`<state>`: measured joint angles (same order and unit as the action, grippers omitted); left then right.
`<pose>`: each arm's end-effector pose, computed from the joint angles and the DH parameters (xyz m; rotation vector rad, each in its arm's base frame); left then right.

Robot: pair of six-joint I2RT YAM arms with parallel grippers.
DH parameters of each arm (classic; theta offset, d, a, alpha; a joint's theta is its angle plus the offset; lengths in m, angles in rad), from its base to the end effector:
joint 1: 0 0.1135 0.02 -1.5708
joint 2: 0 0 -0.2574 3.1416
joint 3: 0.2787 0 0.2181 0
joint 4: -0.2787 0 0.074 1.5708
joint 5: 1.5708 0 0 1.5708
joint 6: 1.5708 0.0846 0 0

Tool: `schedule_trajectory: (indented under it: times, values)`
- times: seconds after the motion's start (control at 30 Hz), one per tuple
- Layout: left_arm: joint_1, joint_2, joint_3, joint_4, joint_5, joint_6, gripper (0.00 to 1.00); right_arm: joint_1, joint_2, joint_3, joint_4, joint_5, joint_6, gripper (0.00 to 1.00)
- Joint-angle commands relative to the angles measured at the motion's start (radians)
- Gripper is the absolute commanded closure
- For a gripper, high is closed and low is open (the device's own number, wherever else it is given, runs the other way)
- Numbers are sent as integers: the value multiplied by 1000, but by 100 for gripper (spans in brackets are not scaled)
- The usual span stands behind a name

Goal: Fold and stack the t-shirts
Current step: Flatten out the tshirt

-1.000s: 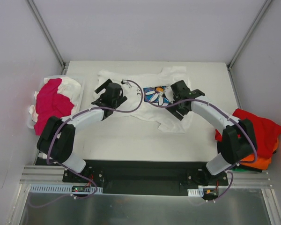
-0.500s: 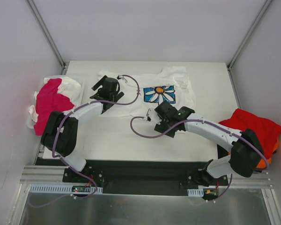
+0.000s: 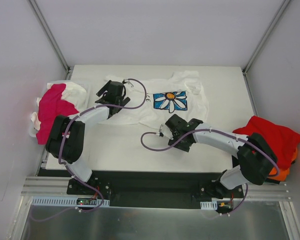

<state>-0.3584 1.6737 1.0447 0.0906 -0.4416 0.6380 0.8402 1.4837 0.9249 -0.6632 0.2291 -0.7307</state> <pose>0.3690 -0.0996 0.2175 0.7677 1.9705 0.6322 0.1883 0.1813 0.1627 -1.9172 1.9963 -0.2912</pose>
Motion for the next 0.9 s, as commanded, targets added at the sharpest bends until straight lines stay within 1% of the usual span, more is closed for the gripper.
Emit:
schedule_trajectory:
  times: [0.0,0.37,0.53,0.77,0.83,0.87]
  values:
    - [3,4,31,0,20,-20,3,-30,24,3,25,-14,-33,43]
    - [3,23,32,0,27,-21,4,-128,99,37,45,-86,-108,44]
    - [4,24,29,0,30,-27,5,-187,153,61,48,-163,-137,46]
    - [4,15,14,0,27,-27,5,-242,223,100,54,-220,-176,51]
    - [4,11,11,0,29,-27,5,-248,243,107,54,-220,-184,55]
    - [4,9,8,0,29,-29,5,-251,248,112,54,-252,-184,58]
